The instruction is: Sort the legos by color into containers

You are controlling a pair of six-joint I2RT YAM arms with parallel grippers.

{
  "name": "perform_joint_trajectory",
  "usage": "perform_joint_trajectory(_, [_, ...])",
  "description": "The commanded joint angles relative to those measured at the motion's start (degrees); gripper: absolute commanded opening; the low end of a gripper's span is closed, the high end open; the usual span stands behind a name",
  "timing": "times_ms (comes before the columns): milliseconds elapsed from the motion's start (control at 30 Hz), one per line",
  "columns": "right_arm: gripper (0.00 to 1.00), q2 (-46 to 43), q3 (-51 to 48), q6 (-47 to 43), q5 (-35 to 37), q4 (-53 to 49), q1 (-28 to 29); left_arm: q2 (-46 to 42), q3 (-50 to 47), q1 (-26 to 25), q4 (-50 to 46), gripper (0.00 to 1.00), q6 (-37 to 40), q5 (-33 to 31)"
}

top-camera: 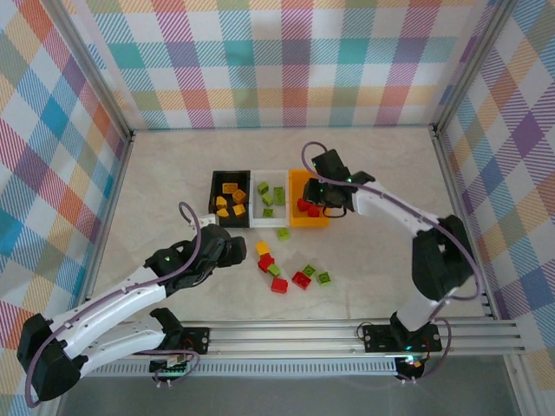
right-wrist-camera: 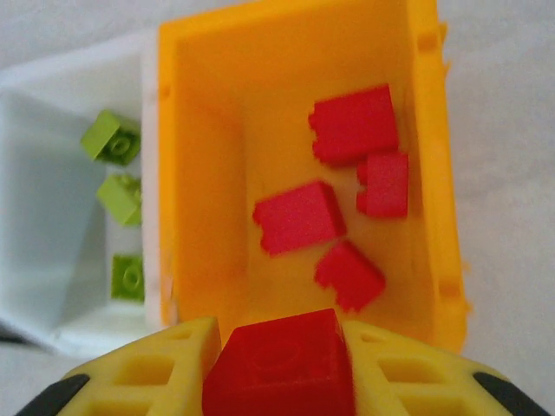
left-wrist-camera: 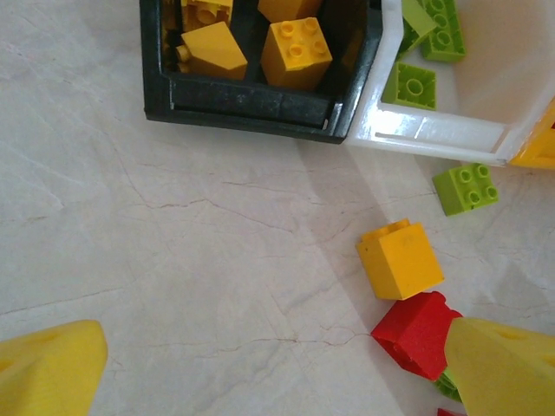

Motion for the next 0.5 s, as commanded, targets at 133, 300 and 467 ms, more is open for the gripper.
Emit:
perform_joint_trajectory(133, [0.55,9.7,11.9,-5.8,-2.2,-3.9,-1.8,2.9,-0.8,0.5,4.7,1.0,0.8,1.4])
perform_joint_trajectory(300, [0.73,5.0,10.2,-5.2,-3.0,-2.5,-1.8,12.5,2.1,1.3,10.0,1.0,3.3,8.4])
perform_joint_trajectory(467, [0.73,-3.0,1.1,-3.4,-4.0,0.6,-1.5,22.4,5.0,1.4,16.4,1.0,4.0,12.9])
